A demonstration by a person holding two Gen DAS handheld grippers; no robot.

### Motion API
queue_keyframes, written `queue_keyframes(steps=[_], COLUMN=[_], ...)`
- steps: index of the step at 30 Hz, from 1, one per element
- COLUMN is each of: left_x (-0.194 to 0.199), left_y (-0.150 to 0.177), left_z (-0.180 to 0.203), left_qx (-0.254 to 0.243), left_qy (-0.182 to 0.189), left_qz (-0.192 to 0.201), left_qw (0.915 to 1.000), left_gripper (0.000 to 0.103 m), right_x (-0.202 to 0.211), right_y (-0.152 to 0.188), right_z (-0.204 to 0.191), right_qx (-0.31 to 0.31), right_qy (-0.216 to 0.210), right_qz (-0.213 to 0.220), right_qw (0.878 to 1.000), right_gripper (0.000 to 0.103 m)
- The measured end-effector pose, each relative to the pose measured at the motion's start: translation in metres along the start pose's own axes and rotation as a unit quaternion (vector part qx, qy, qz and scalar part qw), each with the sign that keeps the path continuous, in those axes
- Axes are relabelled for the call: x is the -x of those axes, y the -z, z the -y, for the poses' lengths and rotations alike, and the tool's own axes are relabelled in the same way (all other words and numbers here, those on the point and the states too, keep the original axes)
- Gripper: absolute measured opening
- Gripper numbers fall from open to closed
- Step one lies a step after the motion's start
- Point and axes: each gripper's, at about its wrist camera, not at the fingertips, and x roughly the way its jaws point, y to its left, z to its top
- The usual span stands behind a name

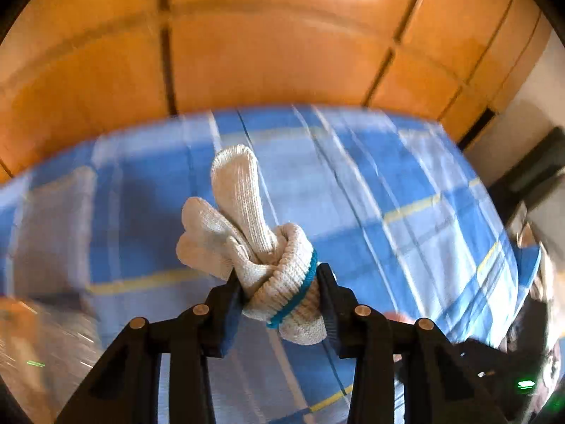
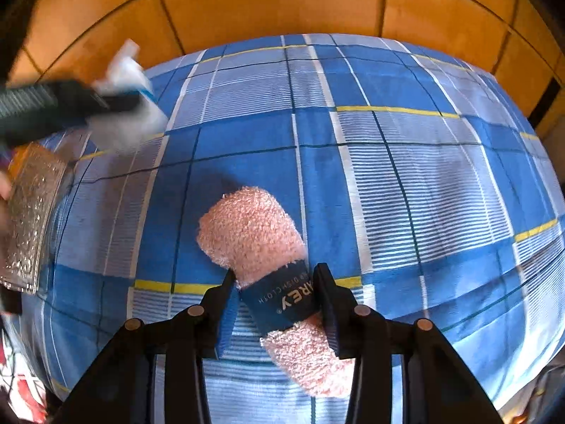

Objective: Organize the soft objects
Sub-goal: 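Carry the white knit glove with the left gripper and release it in the tray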

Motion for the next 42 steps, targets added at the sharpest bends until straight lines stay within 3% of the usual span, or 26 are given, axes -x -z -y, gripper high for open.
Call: queue_keyframes(steps=[8,16,22,27,33,42], left_x=[0.098,0.163,0.207,0.241,0.258,0.256], left_y=[-0.056,-0.045,0.003,0.072,0.149,0.219], left_z=[-0.097,-0.195,-0.243,-0.262,-0.271,-0.272], left_qx=[0.061,0.126,0.162,0.175,0.193,0.214], left_qy=[-0.067,-0.134,-0.143,-0.163,-0.189,-0.197], left_qz=[0.097,0.139,0.169,0.206,0.219,0.196], left_qw=[0.9911,0.9731,0.9616,0.9489,0.9376,0.9366], left_gripper=[0.040,0.040,0.040,0.040,0.040,0.041], right_x=[-0.007,-0.013,-0.012,-0.014,-0.013,-0.008], right_y=[0.005,0.002,0.003,0.003,0.006,0.022], right_z=[-0.014,-0.019,-0.019,-0.022,-0.028,-0.044], right_qx=[0.038,0.041,0.035,0.030,0.033,0.042], right_qy=[0.037,0.057,0.060,0.073,0.088,0.117], right_qz=[-0.002,-0.006,-0.011,-0.008,-0.004,0.028], right_qw=[0.999,0.997,0.998,0.997,0.996,0.992], right_gripper=[0.045,0.045,0.049,0.053,0.053,0.053])
